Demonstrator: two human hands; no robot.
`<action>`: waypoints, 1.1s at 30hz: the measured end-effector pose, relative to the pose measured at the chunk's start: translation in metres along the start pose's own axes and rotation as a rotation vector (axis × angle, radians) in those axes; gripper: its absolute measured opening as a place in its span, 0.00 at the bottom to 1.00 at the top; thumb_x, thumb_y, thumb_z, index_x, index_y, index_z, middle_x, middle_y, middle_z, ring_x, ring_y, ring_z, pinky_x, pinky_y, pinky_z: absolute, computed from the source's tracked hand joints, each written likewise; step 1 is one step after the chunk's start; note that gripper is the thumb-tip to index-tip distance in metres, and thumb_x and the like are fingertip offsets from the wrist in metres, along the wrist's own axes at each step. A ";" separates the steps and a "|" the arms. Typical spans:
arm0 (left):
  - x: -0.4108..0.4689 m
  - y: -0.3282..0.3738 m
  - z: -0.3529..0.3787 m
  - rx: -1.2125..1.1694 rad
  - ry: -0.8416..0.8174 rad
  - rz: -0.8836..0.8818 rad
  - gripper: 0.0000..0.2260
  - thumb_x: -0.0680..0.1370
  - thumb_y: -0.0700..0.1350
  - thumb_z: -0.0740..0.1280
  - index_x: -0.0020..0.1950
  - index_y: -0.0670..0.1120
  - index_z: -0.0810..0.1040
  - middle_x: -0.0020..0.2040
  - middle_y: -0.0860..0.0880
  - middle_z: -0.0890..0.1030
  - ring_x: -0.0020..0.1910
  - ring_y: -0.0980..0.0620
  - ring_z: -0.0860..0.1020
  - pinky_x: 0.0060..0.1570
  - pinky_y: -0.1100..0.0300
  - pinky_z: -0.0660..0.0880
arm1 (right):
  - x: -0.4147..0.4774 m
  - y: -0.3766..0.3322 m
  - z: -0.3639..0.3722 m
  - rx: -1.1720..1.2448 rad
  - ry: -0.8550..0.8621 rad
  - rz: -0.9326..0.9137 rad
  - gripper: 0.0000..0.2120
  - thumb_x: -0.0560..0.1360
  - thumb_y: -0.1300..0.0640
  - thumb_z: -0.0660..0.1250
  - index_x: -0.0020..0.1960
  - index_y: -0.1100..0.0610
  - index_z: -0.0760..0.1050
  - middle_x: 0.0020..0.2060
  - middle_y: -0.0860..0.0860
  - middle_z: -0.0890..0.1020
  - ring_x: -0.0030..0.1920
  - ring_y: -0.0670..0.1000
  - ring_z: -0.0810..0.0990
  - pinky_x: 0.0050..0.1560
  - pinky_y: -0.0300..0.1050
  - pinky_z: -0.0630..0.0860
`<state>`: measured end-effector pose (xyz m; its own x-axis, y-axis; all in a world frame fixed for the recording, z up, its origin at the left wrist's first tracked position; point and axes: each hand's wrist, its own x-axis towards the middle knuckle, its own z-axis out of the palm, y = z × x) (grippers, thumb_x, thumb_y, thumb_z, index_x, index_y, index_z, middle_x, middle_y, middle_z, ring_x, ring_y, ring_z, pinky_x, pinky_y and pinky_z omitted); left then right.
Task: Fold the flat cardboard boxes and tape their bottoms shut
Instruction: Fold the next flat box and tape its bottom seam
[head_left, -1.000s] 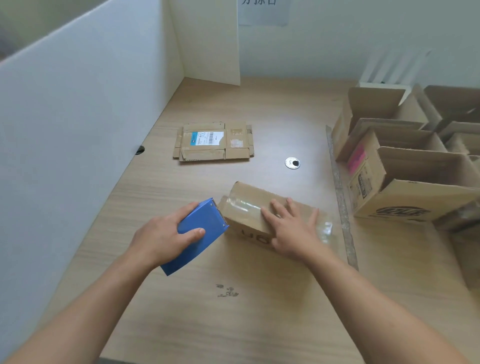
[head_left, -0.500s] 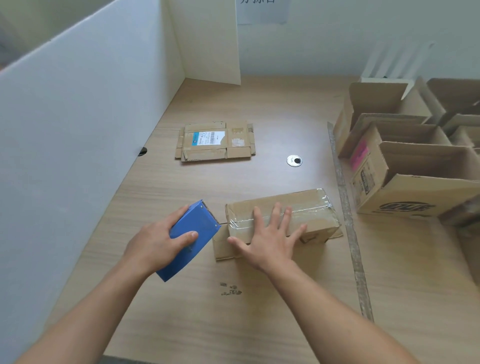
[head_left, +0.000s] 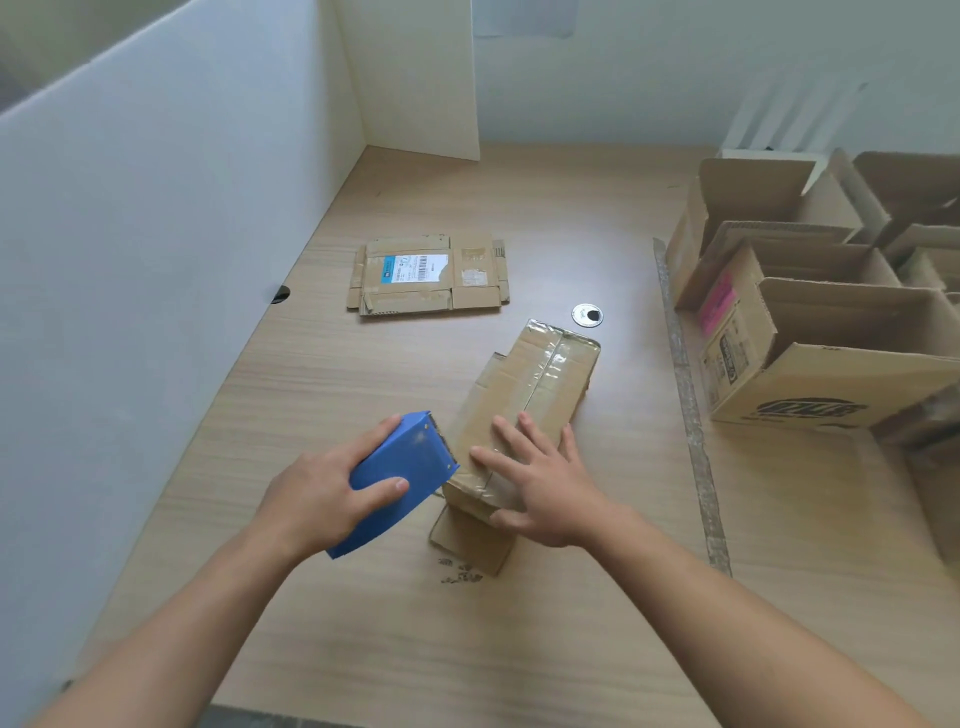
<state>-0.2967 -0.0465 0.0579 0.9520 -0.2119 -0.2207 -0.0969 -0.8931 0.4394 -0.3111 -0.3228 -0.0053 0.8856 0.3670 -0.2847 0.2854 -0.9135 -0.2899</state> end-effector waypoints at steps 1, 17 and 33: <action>-0.001 0.001 0.001 0.002 0.001 0.037 0.30 0.76 0.62 0.67 0.71 0.77 0.54 0.52 0.62 0.79 0.48 0.55 0.77 0.48 0.54 0.77 | 0.000 0.006 -0.003 0.009 -0.021 -0.030 0.37 0.74 0.39 0.66 0.77 0.34 0.51 0.80 0.43 0.41 0.79 0.51 0.36 0.73 0.67 0.34; -0.006 0.006 0.003 0.323 0.269 0.768 0.23 0.81 0.59 0.59 0.76 0.57 0.64 0.39 0.54 0.74 0.34 0.51 0.71 0.28 0.60 0.66 | -0.037 -0.009 -0.040 0.660 0.276 -0.078 0.21 0.79 0.52 0.68 0.72 0.48 0.71 0.69 0.46 0.74 0.70 0.42 0.68 0.68 0.31 0.60; -0.004 0.024 0.006 0.163 0.119 0.841 0.29 0.79 0.61 0.63 0.78 0.61 0.59 0.42 0.56 0.76 0.38 0.54 0.74 0.34 0.58 0.73 | -0.042 -0.013 -0.031 0.971 0.478 0.134 0.04 0.76 0.55 0.72 0.42 0.51 0.81 0.48 0.43 0.76 0.52 0.39 0.76 0.53 0.30 0.69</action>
<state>-0.3048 -0.0699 0.0642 0.5686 -0.7931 0.2186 -0.8146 -0.5058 0.2838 -0.3406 -0.3320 0.0386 0.9988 -0.0230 -0.0438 -0.0490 -0.3357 -0.9407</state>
